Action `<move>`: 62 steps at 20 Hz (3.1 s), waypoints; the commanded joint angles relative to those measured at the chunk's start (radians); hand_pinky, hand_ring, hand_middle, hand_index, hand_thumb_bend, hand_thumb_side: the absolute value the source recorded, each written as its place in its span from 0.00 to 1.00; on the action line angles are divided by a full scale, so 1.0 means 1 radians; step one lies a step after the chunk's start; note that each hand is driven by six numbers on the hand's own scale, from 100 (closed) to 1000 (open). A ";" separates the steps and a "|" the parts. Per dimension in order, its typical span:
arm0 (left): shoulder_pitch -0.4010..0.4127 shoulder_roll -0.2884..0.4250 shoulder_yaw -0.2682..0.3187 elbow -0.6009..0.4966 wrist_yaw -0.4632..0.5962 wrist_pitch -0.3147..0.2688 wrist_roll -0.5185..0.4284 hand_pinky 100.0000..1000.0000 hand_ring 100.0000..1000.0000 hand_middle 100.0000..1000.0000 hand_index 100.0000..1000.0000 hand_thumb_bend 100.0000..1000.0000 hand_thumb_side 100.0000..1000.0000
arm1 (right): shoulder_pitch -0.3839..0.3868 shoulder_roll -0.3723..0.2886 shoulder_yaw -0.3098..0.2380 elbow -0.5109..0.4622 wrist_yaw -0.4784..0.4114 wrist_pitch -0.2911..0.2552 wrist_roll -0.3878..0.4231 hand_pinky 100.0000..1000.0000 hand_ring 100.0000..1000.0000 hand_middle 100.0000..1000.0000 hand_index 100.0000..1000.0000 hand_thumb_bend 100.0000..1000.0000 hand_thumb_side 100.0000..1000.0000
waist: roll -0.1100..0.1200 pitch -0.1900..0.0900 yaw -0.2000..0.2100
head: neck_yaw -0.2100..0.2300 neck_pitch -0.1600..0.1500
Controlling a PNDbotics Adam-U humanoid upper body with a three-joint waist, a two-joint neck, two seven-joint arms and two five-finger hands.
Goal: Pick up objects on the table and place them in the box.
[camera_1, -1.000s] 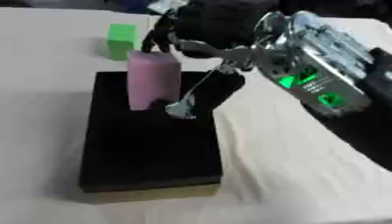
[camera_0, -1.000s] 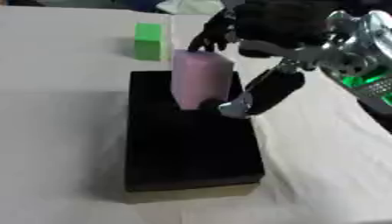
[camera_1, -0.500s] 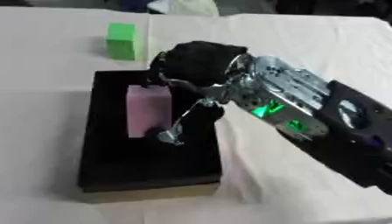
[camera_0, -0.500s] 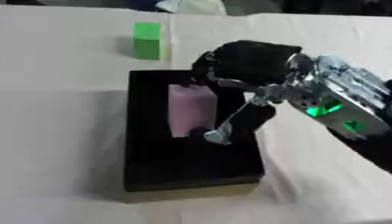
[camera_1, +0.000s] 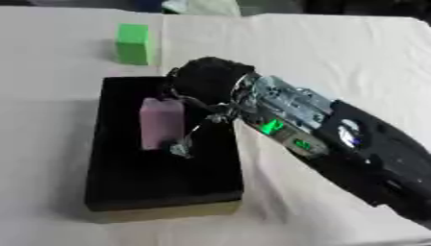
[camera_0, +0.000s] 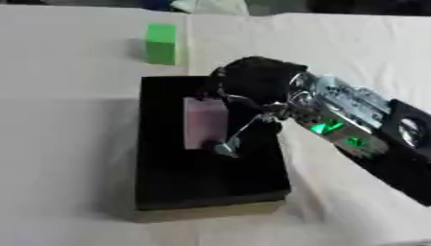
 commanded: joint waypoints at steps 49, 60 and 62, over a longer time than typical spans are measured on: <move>-0.168 0.181 -0.062 -0.017 -0.125 0.082 -0.067 0.76 0.78 0.78 0.81 0.05 1.00 | 0.010 -0.045 -0.434 -0.202 -0.264 0.107 -0.068 0.85 0.79 0.71 0.86 0.00 1.00 | 0.032 -0.018 -0.047 | 0.066 -0.022; -0.397 0.337 -0.251 0.074 -0.278 0.164 -0.214 0.79 0.80 0.79 0.87 0.08 1.00 | 0.073 -0.070 -0.674 -0.202 -0.402 0.095 -0.222 0.85 0.76 0.69 0.86 0.00 0.95 | 0.059 -0.015 -0.083 | 0.103 -0.016; -0.443 0.339 -0.294 0.121 -0.307 0.158 -0.243 0.79 0.81 0.79 0.87 0.16 1.00 | 0.086 -0.077 -0.692 -0.202 -0.412 0.095 -0.251 0.85 0.76 0.69 0.87 0.00 0.95 | 0.062 -0.016 -0.091 | 0.105 -0.013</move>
